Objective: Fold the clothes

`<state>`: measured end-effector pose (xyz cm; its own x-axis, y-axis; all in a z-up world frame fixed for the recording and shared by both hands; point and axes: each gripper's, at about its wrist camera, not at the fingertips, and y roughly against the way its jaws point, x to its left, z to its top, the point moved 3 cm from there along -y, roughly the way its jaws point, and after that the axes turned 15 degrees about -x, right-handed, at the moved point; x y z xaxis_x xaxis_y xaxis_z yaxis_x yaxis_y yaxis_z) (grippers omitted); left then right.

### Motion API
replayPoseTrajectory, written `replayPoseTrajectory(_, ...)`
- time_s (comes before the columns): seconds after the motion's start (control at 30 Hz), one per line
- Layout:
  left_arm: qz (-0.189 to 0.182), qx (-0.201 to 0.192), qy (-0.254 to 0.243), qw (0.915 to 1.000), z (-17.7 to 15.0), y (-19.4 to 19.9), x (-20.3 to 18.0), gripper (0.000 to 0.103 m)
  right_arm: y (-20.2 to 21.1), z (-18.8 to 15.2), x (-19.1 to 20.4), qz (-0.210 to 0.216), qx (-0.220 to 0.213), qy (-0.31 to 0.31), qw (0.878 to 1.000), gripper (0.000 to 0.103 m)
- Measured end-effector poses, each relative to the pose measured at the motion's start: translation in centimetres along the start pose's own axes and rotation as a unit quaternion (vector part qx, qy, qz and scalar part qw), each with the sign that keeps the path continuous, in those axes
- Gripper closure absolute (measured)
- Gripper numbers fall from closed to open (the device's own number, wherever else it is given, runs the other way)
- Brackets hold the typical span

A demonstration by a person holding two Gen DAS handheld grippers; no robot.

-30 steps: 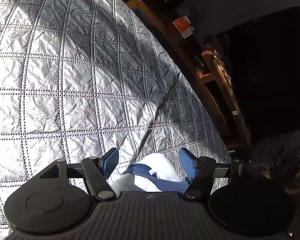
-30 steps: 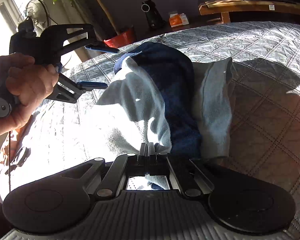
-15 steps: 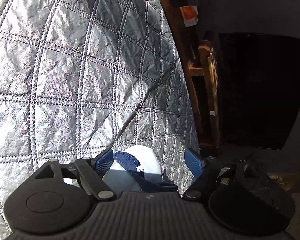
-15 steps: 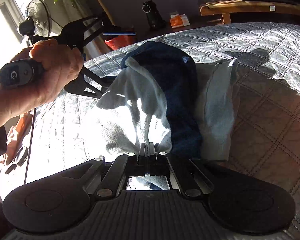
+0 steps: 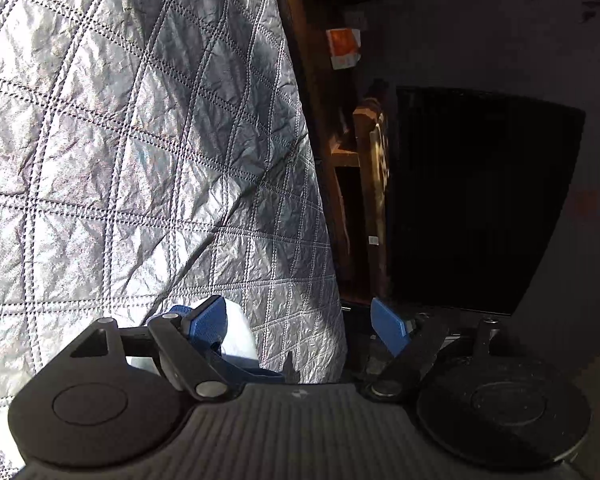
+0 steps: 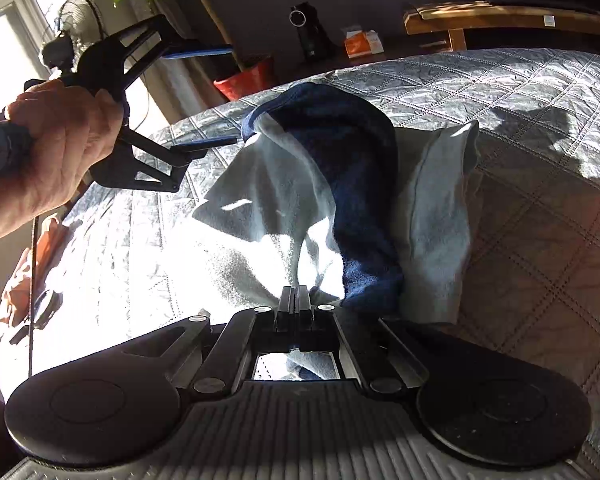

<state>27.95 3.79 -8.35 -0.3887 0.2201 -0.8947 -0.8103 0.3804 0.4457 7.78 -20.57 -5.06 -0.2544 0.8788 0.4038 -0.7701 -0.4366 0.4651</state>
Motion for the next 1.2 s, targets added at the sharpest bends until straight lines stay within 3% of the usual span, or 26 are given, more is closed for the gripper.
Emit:
replayPoseTrajectory(0.13,0.050,-0.025,-0.005,0.9984,-1.2,5.3,2.7,0.026,0.1,0.1,0.0,-0.001,-0.001,-0.012,1.000,0.103)
replayPoseTrajectory(0.2,0.063,-0.023,0.008,0.9977,-1.9,6.9,3.8,0.025,0.4,0.3,0.3,0.005,-0.007,-0.025,1.000,0.094)
replayPoseTrajectory(0.23,0.067,-0.021,0.007,0.9975,-1.9,7.8,4.1,0.025,0.7,0.6,0.5,0.011,-0.016,-0.032,0.999,0.084)
replayPoseTrajectory(0.33,0.075,-0.016,-0.020,0.9968,-2.1,8.5,4.4,0.025,2.0,2.3,0.9,0.023,-0.060,-0.035,0.997,0.077)
replayPoseTrajectory(0.4,0.076,-0.013,-0.026,0.9967,-1.9,8.3,4.6,0.025,2.5,4.0,1.0,0.022,-0.085,-0.034,0.996,0.066)
replayPoseTrajectory(0.43,0.075,-0.012,-0.021,0.9969,-1.5,8.1,4.7,0.025,1.5,5.1,1.1,0.023,-0.080,-0.022,0.996,0.055)
replayPoseTrajectory(0.47,0.075,-0.012,-0.014,0.9970,-1.3,8.2,5.0,0.025,0.5,6.3,1.2,0.024,-0.074,-0.010,0.997,0.051)
replayPoseTrajectory(0.57,0.081,-0.003,0.018,0.9966,-1.7,8.5,6.4,0.025,-2.7,9.4,1.6,0.030,-0.054,0.019,0.998,0.051)
replayPoseTrajectory(0.63,0.086,0.001,0.039,0.9956,-1.8,8.7,7.3,0.025,-5.7,10.4,1.8,0.058,-0.007,0.005,0.998,0.055)
replayPoseTrajectory(0.73,0.088,0.004,0.054,0.9946,-1.5,8.8,7.8,0.026,-9.2,10.1,3.3,0.103,0.060,0.007,0.993,0.058)
replayPoseTrajectory(0.8,0.088,0.005,0.044,0.9951,-1.6,8.7,7.7,0.025,-11.1,9.7,3.4,0.102,0.077,0.002,0.992,0.060)
replayPoseTrajectory(0.83,0.088,0.006,0.037,0.9954,-1.8,8.7,7.6,0.025,-12.1,9.7,3.0,0.085,0.068,-0.006,0.994,0.060)
replayPoseTrajectory(0.93,0.088,0.007,0.016,0.9960,-2.3,8.7,7.3,0.025,-13.9,10.9,-0.1,0.059,0.011,-0.128,0.990,0.060)
replayPoseTrajectory(1.03,0.087,0.011,-0.006,0.9962,-2.5,8.4,6.9,0.025,-14.3,11.1,-4.1,0.027,-0.036,-0.247,0.968,0.048)
replayPoseTrajectory(1.1,0.085,0.012,-0.006,0.9963,-2.5,8.4,6.9,0.025,-14.1,10.7,-6.5,0.001,-0.048,-0.310,0.949,0.048)
replayPoseTrajectory(1.2,0.085,0.012,0.001,0.9963,-2.4,8.3,7.0,0.025,-10.3,10.0,-6.9,-0.010,-0.065,-0.273,0.960,0.046)
